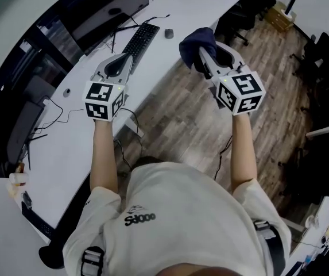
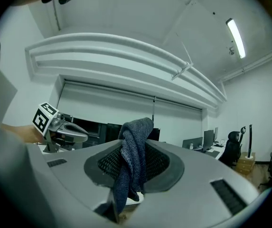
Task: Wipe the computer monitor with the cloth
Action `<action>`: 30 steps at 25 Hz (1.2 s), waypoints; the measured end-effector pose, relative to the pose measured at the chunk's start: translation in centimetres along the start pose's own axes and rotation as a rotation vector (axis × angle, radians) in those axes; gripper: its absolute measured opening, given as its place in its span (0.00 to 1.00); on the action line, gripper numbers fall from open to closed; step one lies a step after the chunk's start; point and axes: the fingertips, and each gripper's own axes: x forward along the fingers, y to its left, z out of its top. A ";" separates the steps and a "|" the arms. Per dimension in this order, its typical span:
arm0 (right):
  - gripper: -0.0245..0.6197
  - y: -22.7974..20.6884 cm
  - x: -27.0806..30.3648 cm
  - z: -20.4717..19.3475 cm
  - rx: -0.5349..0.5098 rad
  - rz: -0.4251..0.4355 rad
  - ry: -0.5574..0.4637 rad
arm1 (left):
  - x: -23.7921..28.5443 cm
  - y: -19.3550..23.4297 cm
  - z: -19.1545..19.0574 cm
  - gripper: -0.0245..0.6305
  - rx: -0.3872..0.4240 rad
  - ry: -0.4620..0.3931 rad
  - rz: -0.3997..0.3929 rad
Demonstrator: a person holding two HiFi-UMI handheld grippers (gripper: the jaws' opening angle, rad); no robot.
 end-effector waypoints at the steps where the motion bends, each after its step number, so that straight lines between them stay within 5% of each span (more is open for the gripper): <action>1: 0.18 -0.5 -0.4 -0.2 0.002 0.003 0.001 | 0.4 -0.8 0.1 0.08 -0.003 0.003 -0.001; 6: 0.18 -3.0 -1.5 -1.1 0.121 0.049 -0.026 | 2.2 -3.3 0.1 0.08 -0.009 0.019 -0.008; 14: 0.18 -5.0 0.6 -3.1 0.081 0.050 0.022 | 4.4 -0.9 0.4 0.08 0.004 0.013 0.047; 26: 0.18 -9.3 12.3 -3.9 0.170 0.090 0.023 | 12.7 9.4 -3.0 0.08 -0.017 0.030 0.109; 30: 0.18 -9.4 18.8 -2.3 0.184 0.167 0.008 | 15.1 15.3 -3.9 0.08 -0.052 0.025 0.144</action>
